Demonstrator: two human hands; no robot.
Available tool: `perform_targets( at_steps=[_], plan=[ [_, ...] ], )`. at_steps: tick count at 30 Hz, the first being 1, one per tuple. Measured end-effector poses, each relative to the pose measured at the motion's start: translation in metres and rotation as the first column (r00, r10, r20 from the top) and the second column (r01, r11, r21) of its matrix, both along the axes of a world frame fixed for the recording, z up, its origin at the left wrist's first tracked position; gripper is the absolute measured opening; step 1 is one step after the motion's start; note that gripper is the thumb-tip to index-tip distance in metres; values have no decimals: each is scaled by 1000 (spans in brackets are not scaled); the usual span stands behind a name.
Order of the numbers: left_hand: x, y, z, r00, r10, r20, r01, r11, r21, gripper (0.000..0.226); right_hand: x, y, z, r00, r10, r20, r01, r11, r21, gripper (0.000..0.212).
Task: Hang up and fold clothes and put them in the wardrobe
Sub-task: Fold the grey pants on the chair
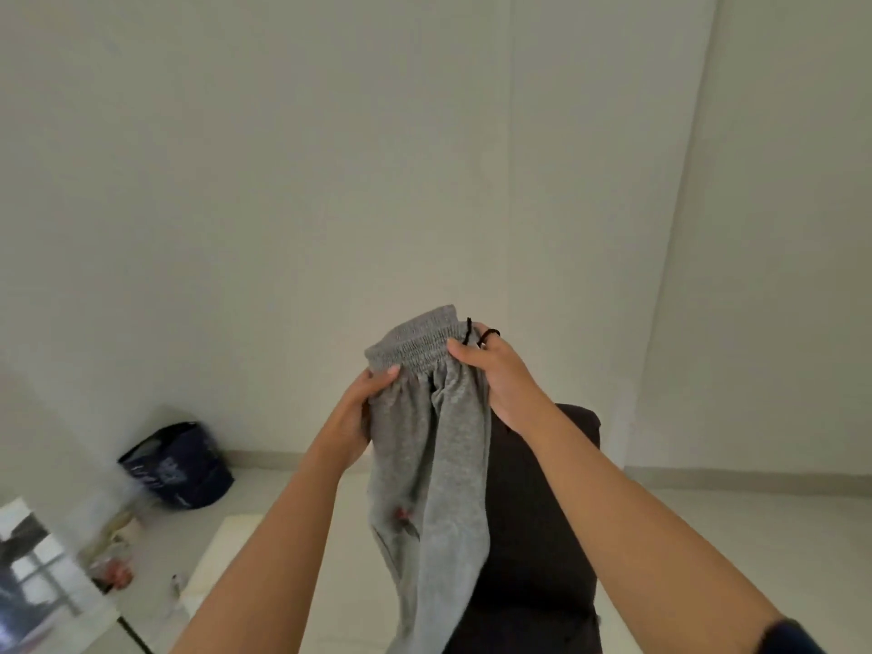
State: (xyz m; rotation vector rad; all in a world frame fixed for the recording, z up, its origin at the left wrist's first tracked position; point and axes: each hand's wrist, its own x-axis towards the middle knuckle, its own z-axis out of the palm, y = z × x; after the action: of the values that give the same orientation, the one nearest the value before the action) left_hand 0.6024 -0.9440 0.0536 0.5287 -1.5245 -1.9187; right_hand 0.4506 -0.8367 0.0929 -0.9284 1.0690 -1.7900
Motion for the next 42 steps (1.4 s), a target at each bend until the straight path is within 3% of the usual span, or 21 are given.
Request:
perform_targets(
  at_steps=[2, 8, 10, 13, 14, 17, 19, 22, 25, 30, 33, 35, 38, 40, 42],
  plan=[
    [23, -9, 26, 997, 19, -69, -18, 1000, 14, 43, 15, -4, 26, 998, 5, -66, -8, 999, -41, 16],
    [45, -24, 99, 993, 52, -105, -80, 956, -283, 26, 36, 1, 75, 951, -154, -267, 112, 980, -164, 13],
    [39, -22, 114, 985, 106, -134, -152, 903, -402, 11, 36, 4, 84, 856, -273, -440, 203, 959, -200, 11],
    [28, -14, 129, 958, 197, -208, -279, 811, -515, 26, 34, 13, 88, 570, -465, -677, 392, 878, -273, 28],
    [24, -11, 132, 949, 204, -239, -303, 795, -525, 26, 34, 18, 89, 535, -497, -683, 426, 857, -291, 33],
    [12, 0, 141, 947, 131, -292, -270, 818, -508, 20, 30, 33, 84, 691, -392, -607, 335, 918, -212, 31],
    [3, 3, 145, 952, 97, -290, -253, 782, -569, 18, 26, 44, 78, 735, -314, -601, 283, 948, -149, 31],
    [-7, 6, 147, 951, 114, -289, -283, 700, -656, 5, 15, 55, 63, 695, -322, -643, 368, 928, -66, 48],
    [-14, 5, 145, 942, 141, -305, -314, 695, -647, 2, 5, 70, 51, 660, -303, -687, 437, 899, 23, 59],
    [-19, 0, 138, 926, 187, -328, -362, 692, -625, 4, -9, 89, 31, 503, -58, -862, 551, 790, 269, 71],
    [-19, -2, 136, 912, 227, -341, -400, 678, -617, 4, -11, 97, 31, 450, -30, -892, 583, 767, 269, 39],
    [-17, -6, 136, 900, 268, -344, -430, 680, -594, 7, -14, 100, 34, 493, -22, -870, 530, 801, 280, 22],
    [-13, -13, 136, 896, 296, -331, -442, 672, -595, 10, -12, 100, 39, 511, -66, -857, 538, 802, 259, 10],
    [-9, -16, 138, 893, 310, -326, -449, 664, -598, 11, -15, 96, 40, 489, -212, -846, 606, 781, 154, 14],
    [-5, -20, 143, 884, 321, -339, -465, 665, -584, 13, -19, 90, 43, 524, -425, -738, 660, 750, 37, 24]
  ],
)
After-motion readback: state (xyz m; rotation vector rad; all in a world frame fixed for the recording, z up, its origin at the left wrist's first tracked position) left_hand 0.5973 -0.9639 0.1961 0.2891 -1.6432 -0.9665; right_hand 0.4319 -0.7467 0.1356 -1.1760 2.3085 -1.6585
